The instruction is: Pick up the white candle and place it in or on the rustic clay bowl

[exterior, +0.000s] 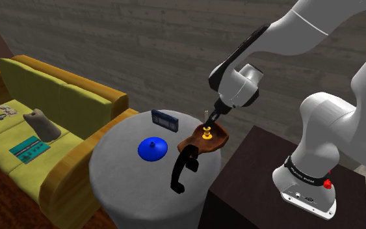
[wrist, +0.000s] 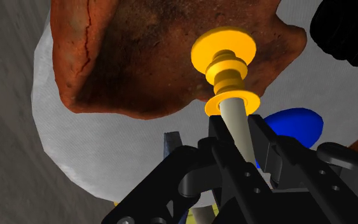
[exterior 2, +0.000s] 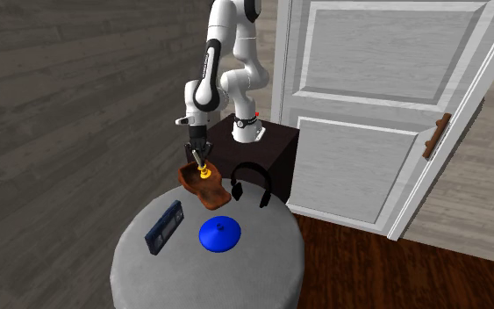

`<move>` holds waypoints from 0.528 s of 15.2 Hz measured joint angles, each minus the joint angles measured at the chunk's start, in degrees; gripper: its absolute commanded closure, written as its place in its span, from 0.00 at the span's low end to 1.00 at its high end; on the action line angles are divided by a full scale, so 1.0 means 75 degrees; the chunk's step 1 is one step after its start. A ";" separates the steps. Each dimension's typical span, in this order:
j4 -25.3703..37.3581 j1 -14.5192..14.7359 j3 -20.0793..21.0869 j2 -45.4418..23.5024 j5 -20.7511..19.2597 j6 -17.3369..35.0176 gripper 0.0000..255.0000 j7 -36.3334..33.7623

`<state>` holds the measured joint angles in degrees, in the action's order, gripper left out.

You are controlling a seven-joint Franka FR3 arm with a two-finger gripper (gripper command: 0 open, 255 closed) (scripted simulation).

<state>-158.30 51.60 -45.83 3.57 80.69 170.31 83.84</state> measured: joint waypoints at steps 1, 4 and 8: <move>0.0008 0.0004 -0.0003 -0.0015 0.0046 -0.0008 1.00 0.0040; 0.0017 0.0009 -0.0005 -0.0031 0.0090 -0.0016 1.00 0.0077; 0.0017 0.0009 -0.0005 -0.0031 0.0090 -0.0016 0.00 0.0077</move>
<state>-158.17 51.66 -45.86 3.34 81.37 170.19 84.41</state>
